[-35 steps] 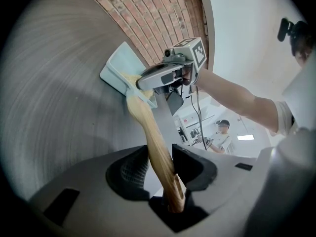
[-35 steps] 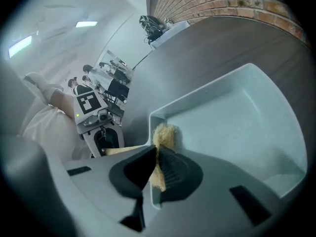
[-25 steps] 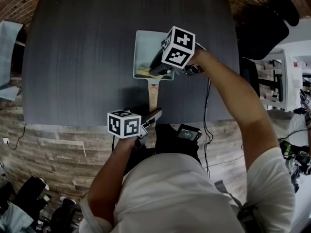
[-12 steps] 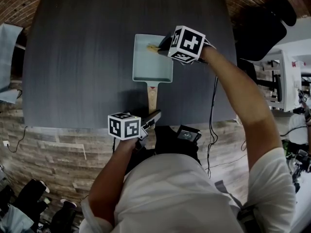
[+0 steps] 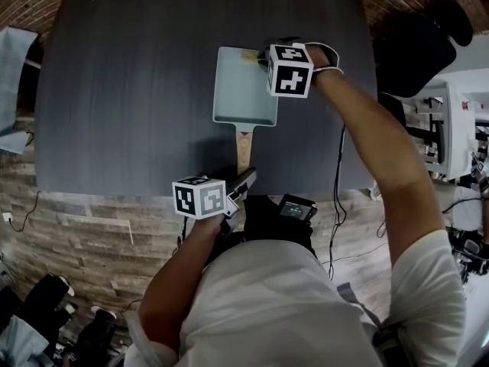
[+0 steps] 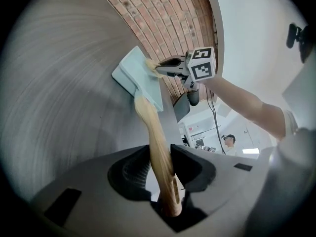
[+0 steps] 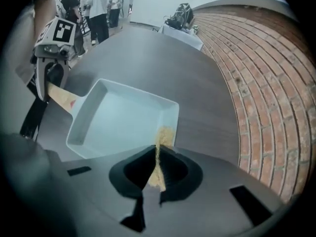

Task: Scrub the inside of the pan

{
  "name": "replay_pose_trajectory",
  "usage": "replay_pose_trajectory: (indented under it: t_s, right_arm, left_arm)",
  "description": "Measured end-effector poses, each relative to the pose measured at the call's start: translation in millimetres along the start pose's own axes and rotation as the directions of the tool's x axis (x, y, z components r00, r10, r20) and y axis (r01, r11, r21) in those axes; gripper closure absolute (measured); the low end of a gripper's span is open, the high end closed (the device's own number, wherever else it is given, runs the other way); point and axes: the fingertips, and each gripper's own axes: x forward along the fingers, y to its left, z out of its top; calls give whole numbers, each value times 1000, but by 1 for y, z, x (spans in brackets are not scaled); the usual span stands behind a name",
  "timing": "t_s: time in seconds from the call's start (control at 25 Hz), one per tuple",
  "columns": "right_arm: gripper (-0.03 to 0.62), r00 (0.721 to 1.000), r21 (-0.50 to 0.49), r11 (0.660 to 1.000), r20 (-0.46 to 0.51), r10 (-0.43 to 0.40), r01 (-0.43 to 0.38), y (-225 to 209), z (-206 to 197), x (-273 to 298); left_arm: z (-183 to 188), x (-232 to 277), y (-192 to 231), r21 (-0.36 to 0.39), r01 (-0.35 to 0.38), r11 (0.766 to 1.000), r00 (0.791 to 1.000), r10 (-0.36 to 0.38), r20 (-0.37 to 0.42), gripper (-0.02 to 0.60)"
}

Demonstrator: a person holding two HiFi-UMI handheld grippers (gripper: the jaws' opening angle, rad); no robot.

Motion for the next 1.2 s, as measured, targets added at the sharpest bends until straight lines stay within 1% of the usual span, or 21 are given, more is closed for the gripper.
replay_pose_trajectory:
  t_s: [0.08, 0.2, 0.32, 0.4, 0.48, 0.8, 1.2]
  right_arm:
    - [562, 1000, -39, 999, -27, -5, 4, 3, -1, 7]
    - [562, 998, -71, 997, -65, 20, -24, 16, -6, 20]
    - [562, 997, -23, 999, -66, 46, -47, 23, -8, 25]
    - [562, 997, 27, 998, -52, 65, -64, 24, -7, 24]
    - [562, 996, 56, 995, -41, 85, -83, 26, -5, 21]
    - [562, 985, 83, 982, -15, 171, -170, 51, 4, 17]
    - [562, 970, 148, 958, 48, 239, -244, 79, 10, 12]
  left_arm:
    - [2, -2, 0, -21, -9, 1000, 1000, 9, 17, 454]
    - [3, -3, 2, -51, -24, 998, 999, 26, 40, 462]
    - [4, -4, 5, -79, -38, 996, 997, 43, 61, 462]
    - [4, -5, 5, -97, -47, 994, 995, 54, 78, 463]
    - [4, -5, 6, -112, -55, 992, 994, 65, 93, 463]
    - [6, -7, 9, -145, -67, 987, 990, 84, 117, 465]
    - [8, -4, 9, -151, -70, 986, 989, 88, 121, 465]
